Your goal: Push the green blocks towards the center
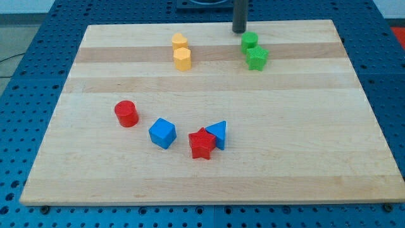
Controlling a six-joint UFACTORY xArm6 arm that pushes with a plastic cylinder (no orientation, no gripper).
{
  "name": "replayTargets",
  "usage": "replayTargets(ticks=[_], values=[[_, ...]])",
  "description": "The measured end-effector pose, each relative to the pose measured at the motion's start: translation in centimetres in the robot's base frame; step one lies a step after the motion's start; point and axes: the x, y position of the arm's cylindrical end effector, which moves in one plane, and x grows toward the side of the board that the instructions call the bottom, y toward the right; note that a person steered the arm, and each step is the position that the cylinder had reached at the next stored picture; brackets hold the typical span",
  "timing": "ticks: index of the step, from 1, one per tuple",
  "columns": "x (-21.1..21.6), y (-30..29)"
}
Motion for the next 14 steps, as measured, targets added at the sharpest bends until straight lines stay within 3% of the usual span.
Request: replayTargets(ticks=[3,9,11,13,14], values=[[10.1,0.1],[10.3,-10.5],[10.4,-10.9],[13.2,-8.3],[12.1,-6.6]])
